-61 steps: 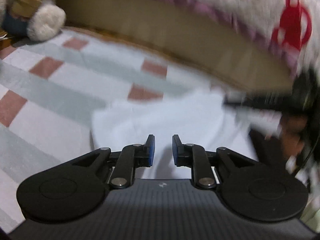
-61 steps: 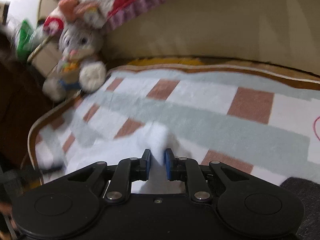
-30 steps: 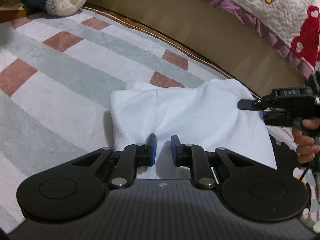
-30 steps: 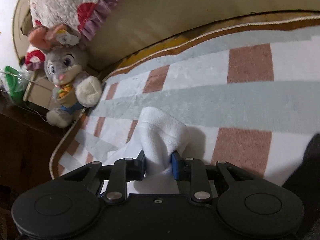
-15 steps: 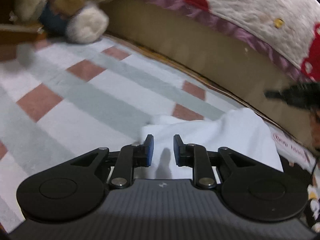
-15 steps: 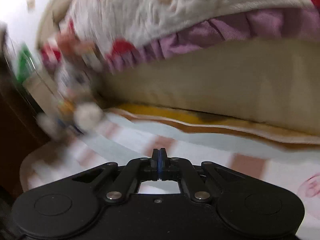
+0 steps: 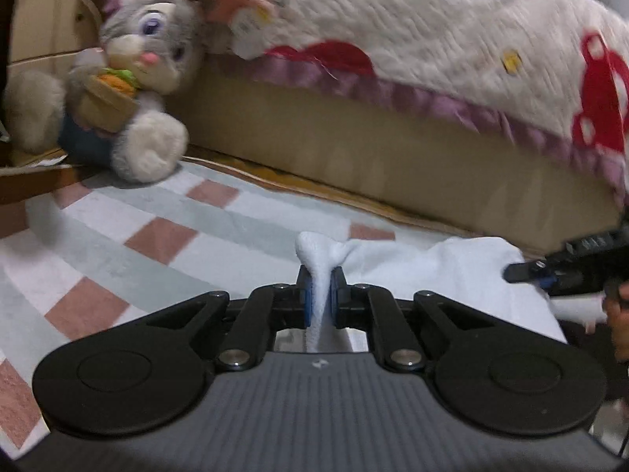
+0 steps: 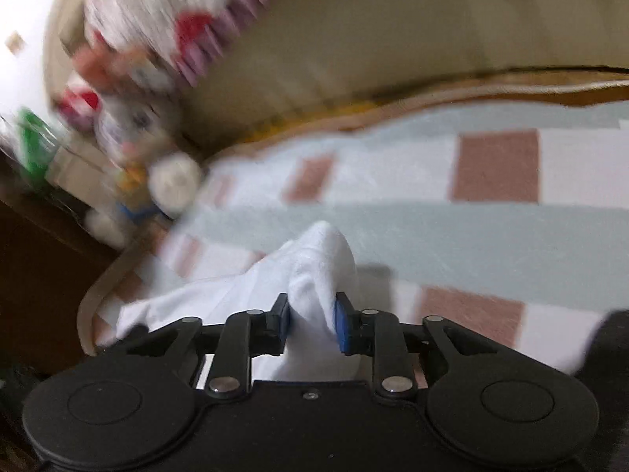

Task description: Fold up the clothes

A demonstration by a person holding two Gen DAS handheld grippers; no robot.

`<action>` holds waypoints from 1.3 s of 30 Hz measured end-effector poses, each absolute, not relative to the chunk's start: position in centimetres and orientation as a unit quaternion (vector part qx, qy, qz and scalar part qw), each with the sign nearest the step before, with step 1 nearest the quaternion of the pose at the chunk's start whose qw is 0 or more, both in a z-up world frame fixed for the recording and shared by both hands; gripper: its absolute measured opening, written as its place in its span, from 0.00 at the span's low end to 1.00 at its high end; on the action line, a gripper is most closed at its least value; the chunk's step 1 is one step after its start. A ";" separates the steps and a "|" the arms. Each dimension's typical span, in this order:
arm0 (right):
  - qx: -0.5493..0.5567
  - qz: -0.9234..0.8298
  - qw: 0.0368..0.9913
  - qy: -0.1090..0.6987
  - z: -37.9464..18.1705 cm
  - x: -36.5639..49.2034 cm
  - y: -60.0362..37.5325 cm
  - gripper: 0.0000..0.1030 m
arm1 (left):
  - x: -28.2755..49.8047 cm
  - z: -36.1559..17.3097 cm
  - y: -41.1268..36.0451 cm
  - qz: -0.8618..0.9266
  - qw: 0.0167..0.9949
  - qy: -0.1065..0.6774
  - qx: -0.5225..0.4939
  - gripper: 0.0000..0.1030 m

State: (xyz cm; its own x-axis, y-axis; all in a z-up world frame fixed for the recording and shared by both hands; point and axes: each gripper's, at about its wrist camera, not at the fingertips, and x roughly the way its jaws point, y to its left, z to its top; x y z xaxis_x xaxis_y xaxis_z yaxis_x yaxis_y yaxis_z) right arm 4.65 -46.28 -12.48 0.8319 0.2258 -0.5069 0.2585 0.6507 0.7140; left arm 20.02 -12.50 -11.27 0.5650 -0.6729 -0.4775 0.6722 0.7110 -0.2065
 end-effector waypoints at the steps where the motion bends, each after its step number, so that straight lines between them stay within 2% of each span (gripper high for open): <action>1: 0.415 -0.008 0.865 0.283 -12.1 4.6 -46.2 0.25 | 20.6 -11.8 -12.4 -0.379 0.881 0.281 -0.004 0.08; 7: 0.364 -0.070 0.871 0.324 -12.0 5.6 -46.6 0.25 | 20.8 -15.0 -13.7 -0.347 0.878 0.328 0.031 0.13; 11: 0.334 -0.133 0.882 0.304 -10.7 4.8 -48.4 0.25 | 20.2 -12.6 -13.2 -0.356 0.882 0.307 0.037 0.39; 13: 0.301 -0.112 0.897 0.303 -9.5 3.9 -47.3 0.27 | 20.0 -11.4 -13.0 -0.361 0.881 0.304 0.033 0.40; 15: 0.259 -0.070 0.913 0.307 -8.5 3.3 -45.2 0.33 | 20.2 -11.0 -13.4 -0.362 0.869 0.337 0.026 0.39; 17: 0.228 -0.040 0.917 0.326 -8.3 3.5 -43.2 0.33 | 19.9 -10.6 -13.7 -0.370 0.859 0.353 0.017 0.39; 23: 0.172 -0.010 0.909 0.379 -10.2 3.5 -39.6 0.45 | 18.7 -10.7 -15.0 -0.372 0.847 0.377 0.040 0.39; 27: 0.202 -0.017 0.902 0.382 -11.7 3.2 -40.2 0.53 | 18.1 -11.0 -15.5 -0.374 0.840 0.390 0.050 0.40; 29: 0.229 -0.018 0.896 0.380 -12.4 3.4 -41.0 0.62 | 17.8 -11.3 -15.8 -0.371 0.838 0.395 0.058 0.40; 31: 0.283 -0.012 0.880 0.382 -13.4 3.9 -42.1 0.63 | 17.6 -11.7 -16.0 -0.373 0.834 0.402 0.061 0.40; 33: 0.367 0.000 0.848 0.382 -14.9 4.7 -43.5 0.62 | 17.3 -12.3 -16.2 -0.380 0.828 0.408 0.064 0.40; 34: 0.394 0.000 0.835 0.383 -15.3 5.2 -44.1 0.47 | 17.0 -12.6 -16.2 -0.383 0.825 0.410 0.067 0.40; 39: 0.460 -0.013 0.805 0.375 -15.7 6.7 -46.1 0.38 | 13.3 -13.4 -16.3 -0.423 0.812 0.391 0.093 0.39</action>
State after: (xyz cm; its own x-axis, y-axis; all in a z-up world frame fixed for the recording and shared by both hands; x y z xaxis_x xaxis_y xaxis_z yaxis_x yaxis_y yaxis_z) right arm 6.75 -46.14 -15.69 0.7184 0.3243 -0.6154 0.3654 0.5768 0.7306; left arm 13.29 -16.33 -13.37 0.3367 -0.6143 -0.7136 0.7592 0.6254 -0.1802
